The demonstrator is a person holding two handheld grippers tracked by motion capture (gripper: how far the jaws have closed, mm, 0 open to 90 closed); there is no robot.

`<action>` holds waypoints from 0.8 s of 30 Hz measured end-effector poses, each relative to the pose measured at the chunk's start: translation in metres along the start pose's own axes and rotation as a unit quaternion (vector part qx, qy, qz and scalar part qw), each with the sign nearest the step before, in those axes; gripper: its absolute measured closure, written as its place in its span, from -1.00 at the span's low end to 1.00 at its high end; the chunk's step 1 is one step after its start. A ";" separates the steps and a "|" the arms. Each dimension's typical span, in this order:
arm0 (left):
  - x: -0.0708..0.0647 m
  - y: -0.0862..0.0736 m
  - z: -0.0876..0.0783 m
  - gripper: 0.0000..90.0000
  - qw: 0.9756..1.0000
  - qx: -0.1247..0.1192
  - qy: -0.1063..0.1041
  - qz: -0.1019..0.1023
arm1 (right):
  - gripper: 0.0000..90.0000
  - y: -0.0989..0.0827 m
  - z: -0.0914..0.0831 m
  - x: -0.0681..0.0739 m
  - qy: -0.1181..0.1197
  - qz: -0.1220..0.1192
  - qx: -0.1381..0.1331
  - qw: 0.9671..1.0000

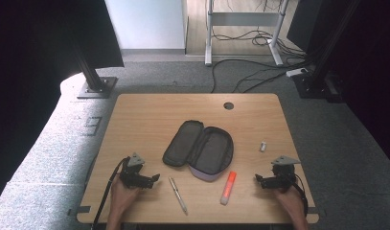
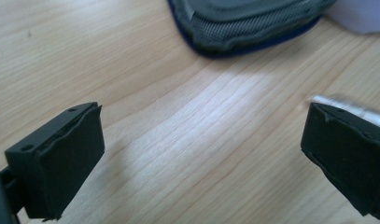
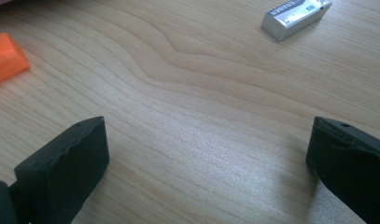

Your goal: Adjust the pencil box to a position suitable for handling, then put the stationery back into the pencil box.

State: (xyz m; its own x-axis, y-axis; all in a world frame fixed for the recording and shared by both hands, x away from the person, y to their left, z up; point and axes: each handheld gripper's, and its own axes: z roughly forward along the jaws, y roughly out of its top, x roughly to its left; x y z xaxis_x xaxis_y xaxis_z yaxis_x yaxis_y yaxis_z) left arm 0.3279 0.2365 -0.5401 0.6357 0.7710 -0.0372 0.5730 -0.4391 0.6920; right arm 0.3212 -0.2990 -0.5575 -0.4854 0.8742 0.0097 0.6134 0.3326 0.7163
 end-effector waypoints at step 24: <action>0.002 -0.003 0.008 -1.00 1.000 0.024 0.016 0.004 | -1.00 0.000 0.000 0.000 0.000 0.001 0.000 1.000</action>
State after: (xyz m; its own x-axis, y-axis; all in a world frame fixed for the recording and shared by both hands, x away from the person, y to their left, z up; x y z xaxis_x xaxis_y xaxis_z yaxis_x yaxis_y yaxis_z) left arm 0.3313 0.2356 -0.5484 0.6235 0.7818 -0.0078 0.5924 -0.4658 0.6574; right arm 0.3211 -0.2991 -0.5574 -0.4848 0.8746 0.0116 0.6138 0.3307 0.7168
